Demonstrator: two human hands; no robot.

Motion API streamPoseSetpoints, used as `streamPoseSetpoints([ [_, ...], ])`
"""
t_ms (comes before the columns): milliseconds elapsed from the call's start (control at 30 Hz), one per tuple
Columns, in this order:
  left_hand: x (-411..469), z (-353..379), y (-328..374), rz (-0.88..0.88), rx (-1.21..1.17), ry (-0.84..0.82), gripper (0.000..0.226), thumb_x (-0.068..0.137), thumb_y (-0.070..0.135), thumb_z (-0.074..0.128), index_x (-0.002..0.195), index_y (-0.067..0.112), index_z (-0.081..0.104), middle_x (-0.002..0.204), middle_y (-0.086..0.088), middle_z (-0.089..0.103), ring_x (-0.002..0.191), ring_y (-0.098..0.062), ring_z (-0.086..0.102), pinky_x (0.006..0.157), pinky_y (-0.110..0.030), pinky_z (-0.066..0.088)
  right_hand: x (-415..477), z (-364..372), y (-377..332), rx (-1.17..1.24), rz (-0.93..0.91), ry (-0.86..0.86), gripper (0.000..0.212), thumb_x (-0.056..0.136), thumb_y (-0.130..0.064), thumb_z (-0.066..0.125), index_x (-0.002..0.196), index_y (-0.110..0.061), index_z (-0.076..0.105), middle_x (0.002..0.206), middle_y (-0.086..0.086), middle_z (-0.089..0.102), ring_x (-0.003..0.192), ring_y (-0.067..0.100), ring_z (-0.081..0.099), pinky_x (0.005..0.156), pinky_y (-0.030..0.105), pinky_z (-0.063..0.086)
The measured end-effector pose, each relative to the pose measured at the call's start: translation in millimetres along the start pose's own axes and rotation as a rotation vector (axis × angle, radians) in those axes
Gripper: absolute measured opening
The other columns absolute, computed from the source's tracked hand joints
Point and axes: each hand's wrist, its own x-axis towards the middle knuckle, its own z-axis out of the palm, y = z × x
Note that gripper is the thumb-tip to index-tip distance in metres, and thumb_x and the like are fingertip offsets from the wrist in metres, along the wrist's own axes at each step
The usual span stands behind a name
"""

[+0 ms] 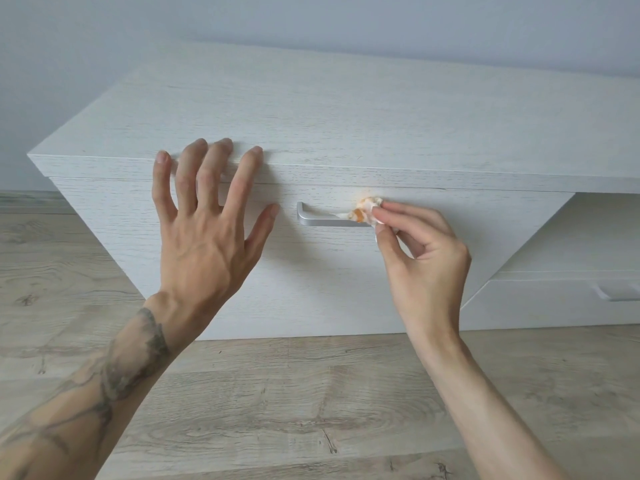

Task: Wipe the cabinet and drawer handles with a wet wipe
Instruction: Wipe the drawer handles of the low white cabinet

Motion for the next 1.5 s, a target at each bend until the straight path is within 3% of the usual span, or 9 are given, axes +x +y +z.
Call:
streamPoseSetpoints([
  [133, -0.4, -0.4, -0.2, 0.001, 0.003, -0.005, 0.062, 0.112, 0.052, 0.051, 0.162, 0.017, 0.04, 0.158, -0.019, 0.043, 0.152, -0.041, 0.033, 0.131, -0.059, 0.009, -5.0, -0.7, -1.0, -0.074, -0.066, 0.004, 0.024, 0.091, 0.006, 0.072, 0.104, -0.01, 0.083, 0.111, -0.001, 0.074, 0.106, 0.012, 0.073, 0.098, 0.039, 0.059],
  [400, -0.1, -1.8, 0.7, -0.004, 0.004, -0.011, 0.06, 0.112, 0.051, 0.051, 0.161, 0.017, 0.042, 0.158, -0.019, 0.045, 0.152, -0.041, 0.035, 0.131, -0.06, 0.011, -16.0, 4.4, -1.7, 0.07, 0.081, 0.046, 0.024, 0.091, 0.006, 0.074, 0.105, -0.011, 0.082, 0.114, 0.001, 0.071, 0.109, 0.016, 0.073, 0.097, 0.03, 0.06],
  [600, -0.2, -0.3, 0.3, -0.005, 0.009, 0.001, 0.06, 0.112, 0.051, 0.051, 0.161, 0.017, 0.042, 0.157, -0.019, 0.045, 0.152, -0.04, 0.035, 0.131, -0.059, 0.012, -18.9, -3.0, 1.1, -0.095, -0.102, -0.017, 0.039, 0.092, 0.01, 0.07, 0.122, -0.012, 0.077, 0.13, 0.001, 0.058, 0.113, 0.015, 0.07, 0.099, 0.041, 0.059],
  [700, -0.2, 0.2, 0.5, -0.002, 0.01, 0.004, 0.06, 0.112, 0.051, 0.051, 0.161, 0.018, 0.042, 0.158, -0.018, 0.045, 0.152, -0.04, 0.034, 0.131, -0.059, 0.012, -15.0, -9.8, 4.3, -0.22, -0.197, -0.045, 0.036, 0.094, 0.006, 0.072, 0.125, -0.01, 0.076, 0.123, 0.004, 0.065, 0.108, 0.014, 0.071, 0.096, 0.041, 0.06],
  [833, -1.0, 1.4, -0.6, 0.001, 0.009, 0.01, 0.059, 0.112, 0.052, 0.05, 0.161, 0.018, 0.042, 0.158, -0.018, 0.046, 0.151, -0.04, 0.036, 0.131, -0.059, 0.012, -0.9, -18.3, 4.9, -0.316, -0.298, -0.072, 0.031, 0.093, -0.003, 0.078, 0.123, -0.011, 0.077, 0.109, 0.002, 0.07, 0.093, 0.011, 0.07, 0.09, 0.023, 0.056],
  [933, -0.6, 3.0, -1.7, 0.002, 0.012, 0.015, 0.059, 0.112, 0.051, 0.051, 0.161, 0.019, 0.042, 0.157, -0.018, 0.046, 0.151, -0.04, 0.036, 0.131, -0.059, 0.012, 6.2, -15.9, 5.8, -0.373, -0.387, -0.089, 0.024, 0.092, -0.002, 0.079, 0.115, -0.009, 0.08, 0.11, 0.008, 0.071, 0.097, 0.016, 0.069, 0.093, 0.015, 0.05],
  [1100, -1.0, 3.9, -1.8, 0.001, 0.027, 0.019, 0.06, 0.112, 0.052, 0.051, 0.161, 0.019, 0.043, 0.158, -0.017, 0.046, 0.151, -0.039, 0.036, 0.131, -0.058, 0.012, 5.6, 4.6, -0.8, -0.396, -0.548, -0.1, 0.016, 0.093, -0.004, 0.079, 0.108, -0.007, 0.082, 0.107, 0.007, 0.077, 0.097, 0.026, 0.072, 0.092, 0.029, 0.052],
  [1200, -1.1, 4.4, -1.4, 0.006, 0.033, 0.029, 0.06, 0.111, 0.053, 0.051, 0.161, 0.019, 0.044, 0.157, -0.016, 0.047, 0.151, -0.039, 0.037, 0.131, -0.058, 0.013, 7.3, 27.0, -8.9, -0.424, -0.638, -0.132, 0.012, 0.092, -0.01, 0.08, 0.104, -0.014, 0.083, 0.102, -0.001, 0.078, 0.089, 0.022, 0.071, 0.085, 0.036, 0.043],
  [1500, -1.4, 6.3, -1.7, 0.003, 0.049, 0.037, 0.06, 0.112, 0.053, 0.049, 0.161, 0.02, 0.042, 0.158, -0.015, 0.047, 0.151, -0.038, 0.037, 0.131, -0.057, 0.012, 7.1, 38.2, -6.5, -0.388, -0.603, -0.141, 0.01, 0.09, -0.01, 0.083, 0.099, -0.014, 0.083, 0.095, 0.001, 0.072, 0.086, 0.026, 0.067, 0.079, 0.043, 0.042],
])
